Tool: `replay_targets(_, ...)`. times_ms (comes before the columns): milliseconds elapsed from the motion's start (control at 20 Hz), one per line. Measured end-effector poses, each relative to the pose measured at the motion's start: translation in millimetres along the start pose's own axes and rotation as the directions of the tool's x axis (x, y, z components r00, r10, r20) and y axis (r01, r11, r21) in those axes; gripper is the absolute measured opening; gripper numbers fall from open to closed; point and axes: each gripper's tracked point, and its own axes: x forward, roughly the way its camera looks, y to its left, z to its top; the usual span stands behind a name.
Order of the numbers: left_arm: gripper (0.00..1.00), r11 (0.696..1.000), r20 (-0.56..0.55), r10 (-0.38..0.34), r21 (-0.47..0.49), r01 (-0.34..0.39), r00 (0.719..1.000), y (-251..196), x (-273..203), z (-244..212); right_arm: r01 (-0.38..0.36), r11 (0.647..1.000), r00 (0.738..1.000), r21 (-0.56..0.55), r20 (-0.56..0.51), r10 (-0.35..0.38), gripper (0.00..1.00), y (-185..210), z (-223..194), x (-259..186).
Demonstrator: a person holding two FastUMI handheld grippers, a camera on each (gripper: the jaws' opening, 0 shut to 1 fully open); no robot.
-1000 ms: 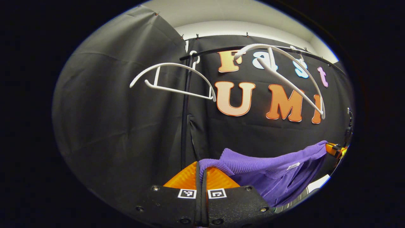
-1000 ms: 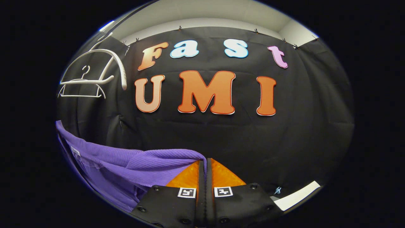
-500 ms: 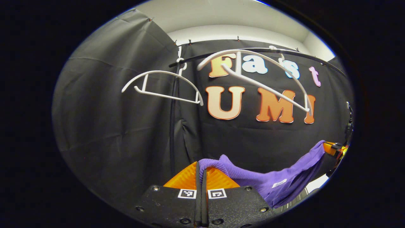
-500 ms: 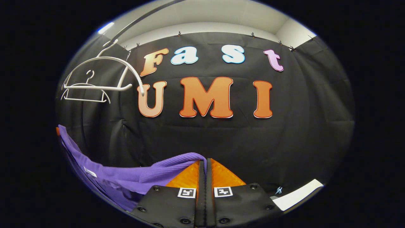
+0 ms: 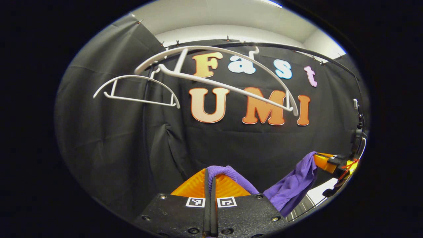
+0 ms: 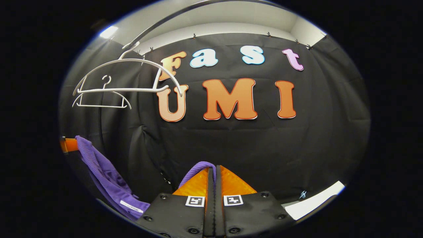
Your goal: Grasp the clothes on the hanger with both hands and then place them into the laundry hamper below.
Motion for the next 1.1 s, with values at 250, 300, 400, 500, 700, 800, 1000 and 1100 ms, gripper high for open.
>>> replay_targets(250,0.00,0.997,-0.032,-0.074,-0.034,0.073,0.997,-53,15,-17,-0.010,0.999,1.000,0.045,-0.017,0.010,0.07,3,-20,-3)
replay_targets(300,0.00,0.996,-0.042,-0.089,-0.037,0.087,0.995,-62,17,-21,-0.011,0.999,1.000,0.050,-0.021,0.012,0.07,3,-22,-5)
replay_targets(400,0.00,0.994,-0.062,-0.109,-0.030,0.108,0.992,-78,26,-32,-0.013,0.998,0.999,0.056,-0.032,0.015,0.01,2,-32,-5)
replay_targets(500,0.01,0.992,-0.081,-0.123,-0.026,0.122,0.989,-90,34,-43,-0.011,0.998,0.999,0.062,-0.045,0.014,0.08,-2,-44,-9)
replay_targets(700,0.00,0.991,-0.129,-0.131,-0.012,0.130,0.983,-106,51,-75,0.006,0.997,0.996,0.073,-0.084,0.000,0.08,-16,-71,-6)
replay_targets(800,0.00,0.990,-0.171,-0.141,-0.017,0.140,0.975,-114,56,-97,0.013,0.997,0.994,0.077,-0.109,-0.005,0.07,-22,-91,0)
replay_targets(1000,0.00,0.988,-0.260,-0.152,-0.035,0.148,0.954,-120,68,-149,0.023,0.997,0.986,0.067,-0.169,-0.011,0.07,-27,-133,8)
replay_targets(1100,0.00,0.989,-0.309,-0.149,-0.040,0.143,0.939,-121,76,-180,0.024,0.998,0.979,0.056,-0.205,-0.012,0.07,-28,-161,13)
